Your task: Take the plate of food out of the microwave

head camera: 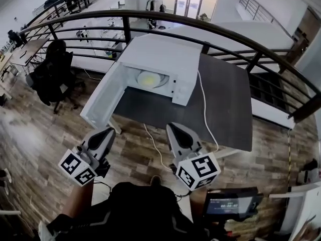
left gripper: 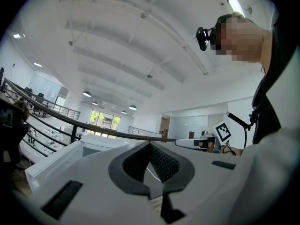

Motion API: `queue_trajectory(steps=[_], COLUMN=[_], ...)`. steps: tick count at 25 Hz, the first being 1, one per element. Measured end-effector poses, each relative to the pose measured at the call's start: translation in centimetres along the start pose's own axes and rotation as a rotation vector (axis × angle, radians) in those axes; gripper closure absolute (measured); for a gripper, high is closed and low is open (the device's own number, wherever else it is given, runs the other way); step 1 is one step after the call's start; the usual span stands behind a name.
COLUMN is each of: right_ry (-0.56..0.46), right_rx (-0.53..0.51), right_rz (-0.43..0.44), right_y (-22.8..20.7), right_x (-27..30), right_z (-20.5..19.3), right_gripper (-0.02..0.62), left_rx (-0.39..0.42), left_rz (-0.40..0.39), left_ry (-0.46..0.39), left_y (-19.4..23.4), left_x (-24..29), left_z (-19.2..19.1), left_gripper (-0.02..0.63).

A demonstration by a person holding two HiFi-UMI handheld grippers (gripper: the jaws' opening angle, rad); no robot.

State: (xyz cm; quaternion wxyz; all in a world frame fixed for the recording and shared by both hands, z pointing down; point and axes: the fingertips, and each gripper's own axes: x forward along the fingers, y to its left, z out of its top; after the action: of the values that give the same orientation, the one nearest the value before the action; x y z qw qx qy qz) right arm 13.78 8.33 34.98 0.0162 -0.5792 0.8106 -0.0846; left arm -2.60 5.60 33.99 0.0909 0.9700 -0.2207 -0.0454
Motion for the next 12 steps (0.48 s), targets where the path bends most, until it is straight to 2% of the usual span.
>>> queue_trajectory(steps=[5, 12], right_ry=[0.003, -0.026], right_rx=[0.027, 0.08], right_rz=[0.041, 0.028], right_y=[-1.3, -1.8], right_x=[2.3, 7.2], right_z=[0.1, 0.8], right_gripper=[0.595, 0.595], left_rx=[0.01, 0.03], left_rz=[0.022, -0.02], left_ry=[0.009, -0.001], left_y=[1.2, 4.9], left_x=[1.5, 2.9], left_z=[0.0, 2.3], left_gripper=[0.604, 0.603])
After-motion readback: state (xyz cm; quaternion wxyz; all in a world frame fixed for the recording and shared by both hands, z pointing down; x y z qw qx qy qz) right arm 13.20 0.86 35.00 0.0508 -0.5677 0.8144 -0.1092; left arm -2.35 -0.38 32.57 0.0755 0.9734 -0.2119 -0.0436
